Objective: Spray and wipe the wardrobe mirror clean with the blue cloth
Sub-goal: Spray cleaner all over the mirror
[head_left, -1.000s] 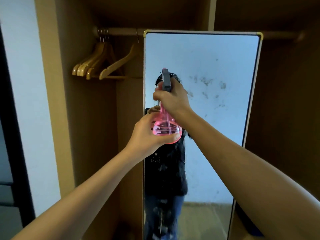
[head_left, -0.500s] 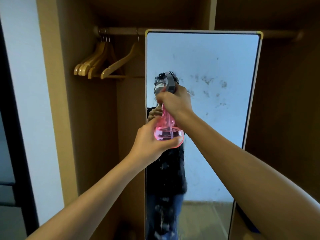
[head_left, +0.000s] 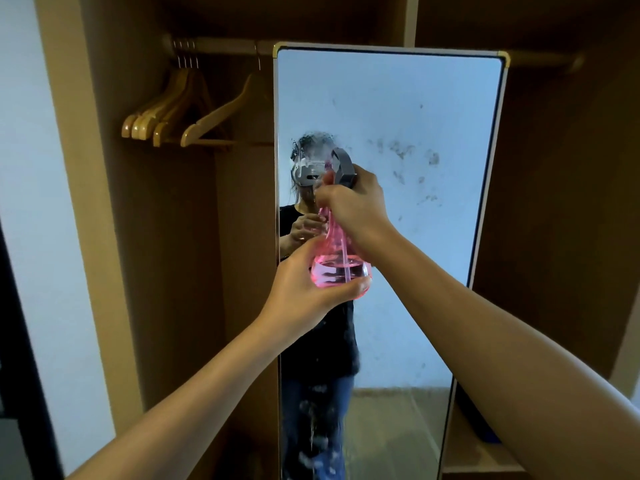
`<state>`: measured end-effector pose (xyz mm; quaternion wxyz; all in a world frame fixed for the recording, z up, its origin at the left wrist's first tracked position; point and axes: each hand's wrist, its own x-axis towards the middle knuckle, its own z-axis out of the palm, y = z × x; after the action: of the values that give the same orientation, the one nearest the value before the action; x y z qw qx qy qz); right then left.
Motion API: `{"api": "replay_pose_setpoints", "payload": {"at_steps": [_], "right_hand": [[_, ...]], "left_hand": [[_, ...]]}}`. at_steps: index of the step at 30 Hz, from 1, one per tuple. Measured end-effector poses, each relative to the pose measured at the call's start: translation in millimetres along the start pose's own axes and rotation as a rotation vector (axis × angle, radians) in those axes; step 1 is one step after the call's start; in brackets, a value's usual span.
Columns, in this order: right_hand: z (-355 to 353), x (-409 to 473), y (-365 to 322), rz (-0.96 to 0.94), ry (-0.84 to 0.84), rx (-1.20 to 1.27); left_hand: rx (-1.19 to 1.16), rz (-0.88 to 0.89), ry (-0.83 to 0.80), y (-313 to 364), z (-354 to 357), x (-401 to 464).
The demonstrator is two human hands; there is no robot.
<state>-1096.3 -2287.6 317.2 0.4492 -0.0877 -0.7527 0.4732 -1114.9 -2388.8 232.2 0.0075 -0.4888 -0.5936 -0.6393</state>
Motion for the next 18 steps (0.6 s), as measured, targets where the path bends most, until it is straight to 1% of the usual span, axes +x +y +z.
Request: {"api": "replay_pose_setpoints", "payload": {"at_steps": [8, 14, 18], "right_hand": [[-15.5, 0.7, 6.3, 0.047, 0.048, -0.01], [-29.0, 3.0, 4.2, 0.041, 0.074, 0.087], [-36.3, 3.9, 2.9, 0.04, 0.122, 0.05]], "left_hand": [[-0.056, 0.001, -0.036, 0.8, 16.5, 1.0], [-0.033, 0.05, -0.057, 9.6, 22.4, 7.7], [-0.014, 0.048, -0.057, 11.5, 30.7, 10.3]]}}
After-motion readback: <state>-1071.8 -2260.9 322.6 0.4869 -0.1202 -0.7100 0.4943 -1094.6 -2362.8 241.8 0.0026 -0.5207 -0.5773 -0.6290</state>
